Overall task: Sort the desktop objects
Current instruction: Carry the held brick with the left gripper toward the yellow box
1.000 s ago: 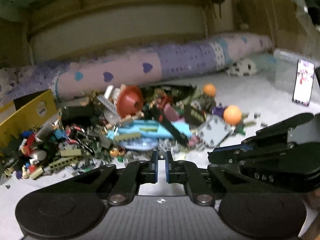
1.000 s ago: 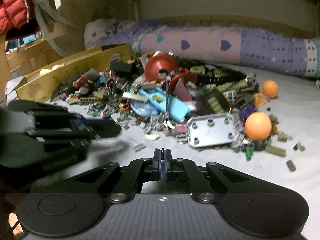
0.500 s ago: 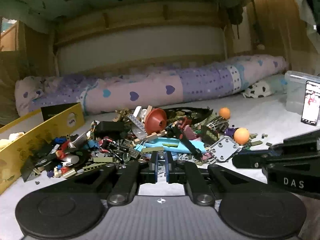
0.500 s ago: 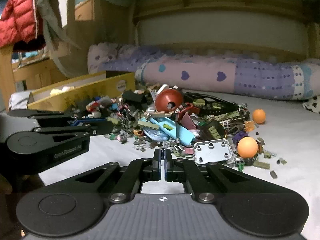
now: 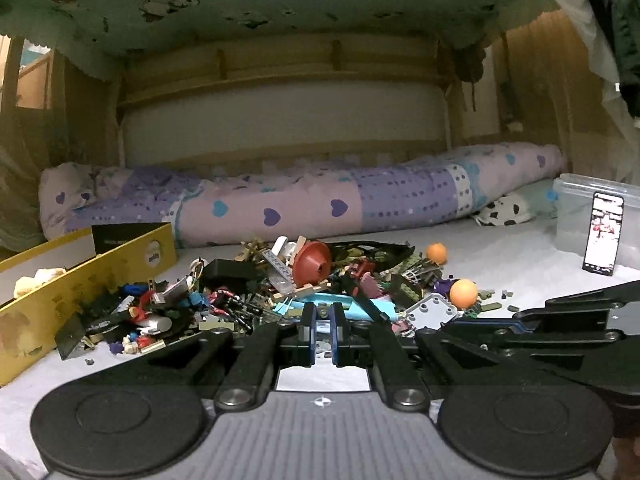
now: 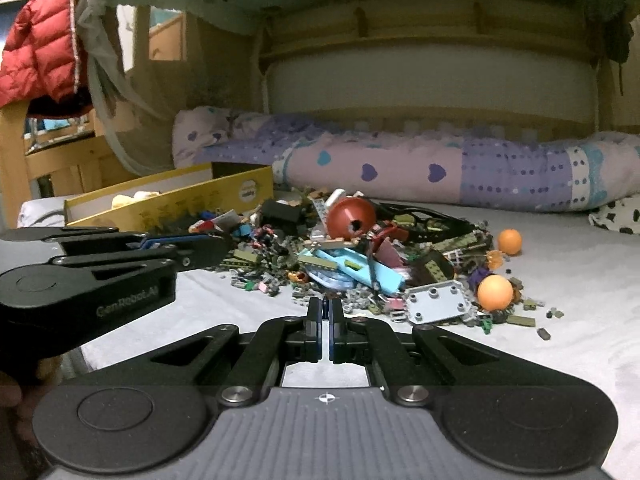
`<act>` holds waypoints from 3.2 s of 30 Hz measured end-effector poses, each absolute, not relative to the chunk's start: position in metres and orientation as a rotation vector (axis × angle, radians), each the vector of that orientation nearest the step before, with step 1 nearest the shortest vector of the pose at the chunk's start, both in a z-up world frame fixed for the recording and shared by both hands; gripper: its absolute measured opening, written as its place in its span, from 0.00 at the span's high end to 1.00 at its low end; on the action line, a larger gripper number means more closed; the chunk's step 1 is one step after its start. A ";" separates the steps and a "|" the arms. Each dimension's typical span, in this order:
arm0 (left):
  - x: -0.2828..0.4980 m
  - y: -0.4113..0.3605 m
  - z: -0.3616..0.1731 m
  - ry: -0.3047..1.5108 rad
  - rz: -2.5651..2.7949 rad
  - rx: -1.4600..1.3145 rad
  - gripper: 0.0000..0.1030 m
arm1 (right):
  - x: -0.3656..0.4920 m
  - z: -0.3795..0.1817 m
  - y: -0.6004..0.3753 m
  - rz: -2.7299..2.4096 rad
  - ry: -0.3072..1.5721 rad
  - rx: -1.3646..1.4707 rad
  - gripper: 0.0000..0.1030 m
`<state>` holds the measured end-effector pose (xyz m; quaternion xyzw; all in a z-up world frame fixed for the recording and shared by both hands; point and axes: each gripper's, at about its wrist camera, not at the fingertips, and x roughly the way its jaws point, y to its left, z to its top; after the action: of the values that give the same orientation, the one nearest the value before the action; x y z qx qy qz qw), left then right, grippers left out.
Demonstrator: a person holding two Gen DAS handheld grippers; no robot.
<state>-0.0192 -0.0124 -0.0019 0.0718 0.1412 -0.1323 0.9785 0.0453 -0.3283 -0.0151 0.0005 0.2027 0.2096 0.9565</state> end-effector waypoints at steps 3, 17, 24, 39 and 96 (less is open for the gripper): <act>-0.021 -0.014 -0.001 0.280 -0.284 0.160 0.93 | 0.042 -0.015 -0.324 0.422 0.398 -0.018 0.95; -0.020 -0.020 -0.007 0.291 -0.327 0.210 0.93 | 0.053 -0.026 -0.324 0.428 0.462 0.015 0.95; -0.018 -0.023 -0.011 0.292 -0.321 0.229 0.93 | 0.053 -0.027 -0.323 0.396 0.441 -0.026 0.95; -0.013 0.009 -0.001 0.241 -0.196 0.210 0.93 | 0.053 -0.024 -0.311 0.419 0.416 -0.065 0.96; 0.038 0.192 0.052 0.225 0.242 0.057 0.93 | 0.069 0.015 -0.181 0.693 0.267 -0.116 0.96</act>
<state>0.0381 0.1920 0.0519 0.0284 0.1120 0.1205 0.9860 0.0689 -0.1808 0.0150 -0.0567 0.1306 0.3385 0.9301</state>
